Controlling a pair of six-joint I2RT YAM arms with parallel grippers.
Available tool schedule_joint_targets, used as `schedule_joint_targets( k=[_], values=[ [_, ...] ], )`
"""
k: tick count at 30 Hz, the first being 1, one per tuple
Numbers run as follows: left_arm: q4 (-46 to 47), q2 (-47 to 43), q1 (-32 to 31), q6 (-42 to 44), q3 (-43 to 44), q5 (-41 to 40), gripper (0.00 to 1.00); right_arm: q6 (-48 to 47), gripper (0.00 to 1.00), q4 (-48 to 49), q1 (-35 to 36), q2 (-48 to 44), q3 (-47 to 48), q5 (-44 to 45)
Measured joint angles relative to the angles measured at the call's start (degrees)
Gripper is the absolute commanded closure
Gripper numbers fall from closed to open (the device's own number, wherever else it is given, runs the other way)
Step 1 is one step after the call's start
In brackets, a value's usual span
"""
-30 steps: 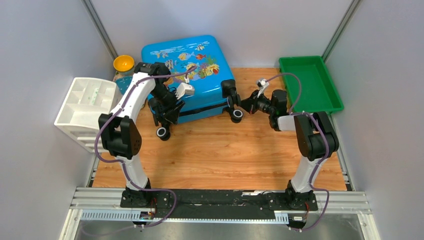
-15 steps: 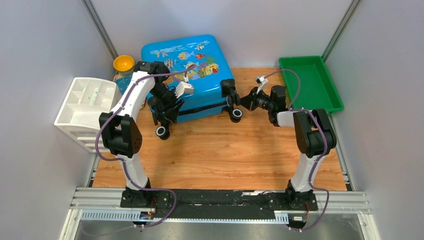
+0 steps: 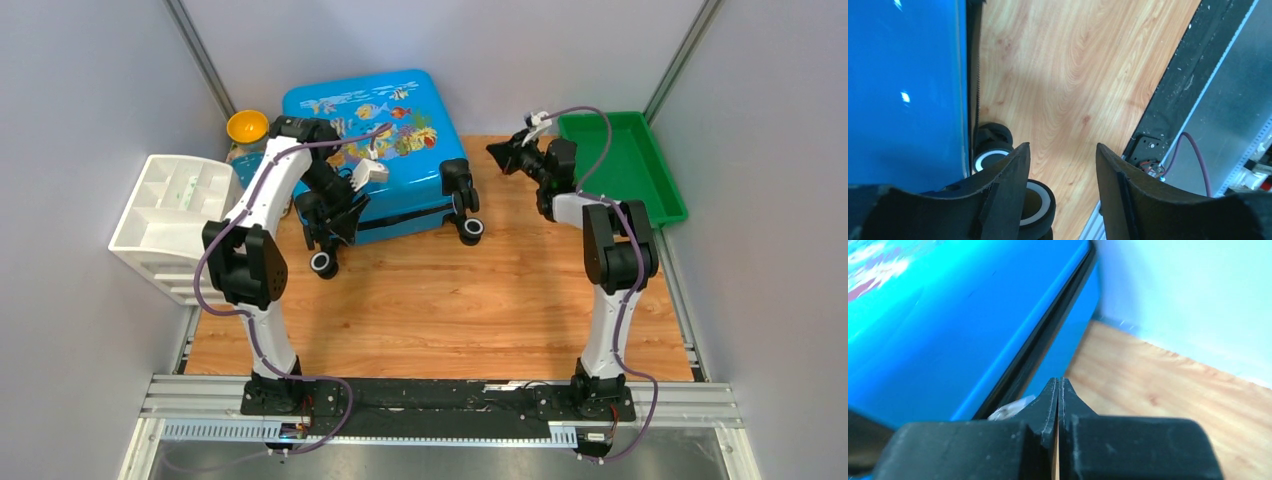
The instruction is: Open, take out, and arrange the luggage
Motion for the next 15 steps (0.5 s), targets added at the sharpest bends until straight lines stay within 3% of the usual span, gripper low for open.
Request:
schedule_joint_targets(
  k=[6,7,8,11,14,15],
  values=[
    [0.1,0.2,0.0,-2.7,2.5,3.3,0.24,2.4,1.00,3.7,-0.5,3.0,4.7,2.7],
    [0.2,-0.1,0.1,-3.7,2.4,4.2,0.22,2.7,0.95,3.6,-0.4,3.1,4.7,2.4],
    [0.4,-0.4,0.1,-4.5,2.4,4.8,0.21,3.1,0.79,3.3,-0.3,3.1,4.7,1.9],
    [2.3,-1.9,0.5,-7.9,1.5,7.8,0.19,4.1,0.53,1.5,-0.4,3.0,4.9,0.4],
    [6.9,-4.2,1.3,-12.8,0.0,9.8,0.18,3.7,0.28,-4.8,-0.8,1.4,5.0,-0.8],
    [9.6,-5.2,1.7,-14.7,-0.6,10.7,0.17,3.6,0.26,-7.1,-1.1,0.6,5.1,-1.1]
  ],
)
